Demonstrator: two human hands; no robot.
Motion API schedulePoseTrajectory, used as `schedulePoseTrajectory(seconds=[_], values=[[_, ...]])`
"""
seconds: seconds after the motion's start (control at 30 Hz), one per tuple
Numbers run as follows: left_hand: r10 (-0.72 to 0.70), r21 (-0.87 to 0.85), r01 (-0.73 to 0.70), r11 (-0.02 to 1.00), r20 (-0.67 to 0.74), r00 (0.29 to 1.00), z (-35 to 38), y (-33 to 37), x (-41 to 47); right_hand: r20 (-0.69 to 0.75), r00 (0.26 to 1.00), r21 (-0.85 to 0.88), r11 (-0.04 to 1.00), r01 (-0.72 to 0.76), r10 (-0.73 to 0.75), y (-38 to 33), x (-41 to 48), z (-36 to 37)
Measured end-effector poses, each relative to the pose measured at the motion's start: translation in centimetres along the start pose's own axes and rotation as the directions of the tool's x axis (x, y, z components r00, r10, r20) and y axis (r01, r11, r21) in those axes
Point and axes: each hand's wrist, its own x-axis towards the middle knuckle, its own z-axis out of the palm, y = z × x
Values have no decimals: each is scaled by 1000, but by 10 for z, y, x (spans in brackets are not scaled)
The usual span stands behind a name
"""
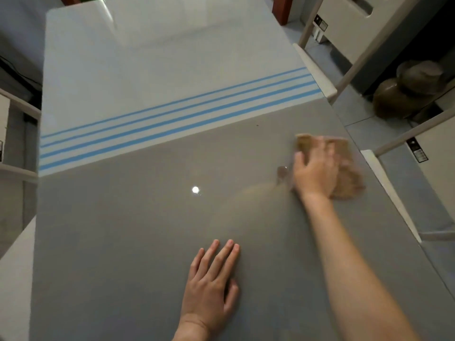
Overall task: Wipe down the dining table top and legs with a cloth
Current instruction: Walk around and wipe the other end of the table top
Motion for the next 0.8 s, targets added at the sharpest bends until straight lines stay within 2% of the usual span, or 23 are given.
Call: schedulePoseTrajectory(seconds=[0.03, 0.07, 0.1, 0.13, 0.17, 0.2, 0.23, 0.27, 0.3, 0.37, 0.4, 0.43, 0.5, 0.53, 0.6, 0.63, 0.67, 0.7, 0.73, 0.77, 0.8], values=[[5, -2, -5, 1000, -1, 1000, 0, 0, 0, 26, 991, 26, 992, 127, -128, -20, -26, 11], [13, -4, -13, 1000, -1, 1000, 0, -1, 0, 91, 942, 45, 947, 319, -322, -35, -58, 20], [23, -5, -23, 1000, 0, 1000, 0, -2, 0, 182, 818, 70, 837, 542, -545, -43, -90, 21], [29, -6, -29, 1000, -2, 1000, 1, -3, 0, 270, 633, 108, 676, 729, -725, -41, -112, 17], [31, -5, -31, 1000, -7, 999, 1, -4, 0, 334, 441, 161, 511, 844, -833, -30, -114, 8], [30, -8, -30, 1000, -15, 999, 1, -3, 0, 348, 304, 219, 392, 893, -887, -14, -97, -1], [26, -13, -27, 1000, -24, 999, 1, -2, 1, 362, 261, 229, 357, 906, -895, 4, -71, -9], [27, -14, -28, 1000, -38, 999, 1, -2, 1, 373, 311, 221, 409, 886, -874, 20, -43, -15], [32, -10, -32, 999, -53, 998, 3, -2, 1, 357, 452, 182, 535, 825, -818, 37, -12, -21], [39, -11, -40, 999, -79, 996, 4, -4, 1, 213, 800, 63, 825, 562, -561, 57, 42, -32], [37, -13, -38, 999, -92, 995, 5, -5, 2, 120, 910, 4, 917, 399, -396, 54, 62, -31], [34, -6, -34, 999, -105, 994, 8, -5, 3, 52, 970, -37, 970, 240, -238, 43, 76, -26], [28, 23, -25, 999, -140, 990, 13, -5, 6, -5, 1000, -66, 998, 22, -22, -4, 90, -4], [27, 33, -23, 999, -154, 988, 14, -5, 7, 6, 1000, -60, 998, -2, 2, -34, 88, 8], [24, 66, -15, 998, -134, 991, 16, -8, 5, 60, 986, -17, 987, 159, -158, -96, 64, 32], [22, 95, -13, 995, -97, 995, 17, -10, 4, 100, 949, 14, 954, 299, -299, -124, 41, 44], [17, 126, -9, 992, -62, 998, 19, -13, 3, 139, 880, 48, 891, 452, -454, -150, 11, 55], [10, 141, -7, 990, -24, 1000, 21, -14, 1, 184, 775, 88, 796, 599, -604, -169, -24, 63], [5, 156, -6, 988, 7, 1000, 25, -15, -3, 229, 630, 145, 666, 732, -742, -179, -57, 68], [13, 188, -18, 982, 24, 1000, 29, -17, -9, 275, 442, 220, 504, 835, -854, -182, -87, 68], [43, 244, -43, 969, 7, 999, 35, -22, -15, 310, 220, 310, 317, 896, -925, -175, -106, 64]])
